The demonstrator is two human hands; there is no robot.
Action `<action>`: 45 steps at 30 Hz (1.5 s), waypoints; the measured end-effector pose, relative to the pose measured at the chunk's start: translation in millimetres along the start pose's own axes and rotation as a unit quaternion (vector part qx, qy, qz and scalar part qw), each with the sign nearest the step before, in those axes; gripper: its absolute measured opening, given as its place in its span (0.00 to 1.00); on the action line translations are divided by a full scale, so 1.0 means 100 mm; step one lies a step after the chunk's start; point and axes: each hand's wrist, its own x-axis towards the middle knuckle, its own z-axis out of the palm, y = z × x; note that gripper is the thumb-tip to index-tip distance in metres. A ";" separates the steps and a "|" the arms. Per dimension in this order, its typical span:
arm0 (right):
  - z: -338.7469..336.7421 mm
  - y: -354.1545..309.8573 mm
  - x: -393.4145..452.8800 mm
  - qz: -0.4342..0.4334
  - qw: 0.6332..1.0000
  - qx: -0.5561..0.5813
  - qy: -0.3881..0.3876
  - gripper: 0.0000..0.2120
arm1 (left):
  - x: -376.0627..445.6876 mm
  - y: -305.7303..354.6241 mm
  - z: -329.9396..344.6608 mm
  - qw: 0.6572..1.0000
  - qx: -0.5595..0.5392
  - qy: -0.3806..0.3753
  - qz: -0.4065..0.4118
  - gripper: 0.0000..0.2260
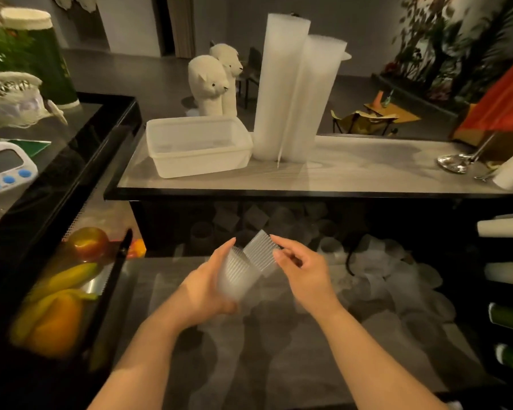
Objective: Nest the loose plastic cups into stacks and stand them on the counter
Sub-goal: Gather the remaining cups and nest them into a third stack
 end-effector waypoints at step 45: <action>-1.98 0.45 -0.05 0.057 0.996 0.027 -0.060 0.15 | 0.87 1.51 1.37 0.995 -0.012 -0.060 0.075 0.55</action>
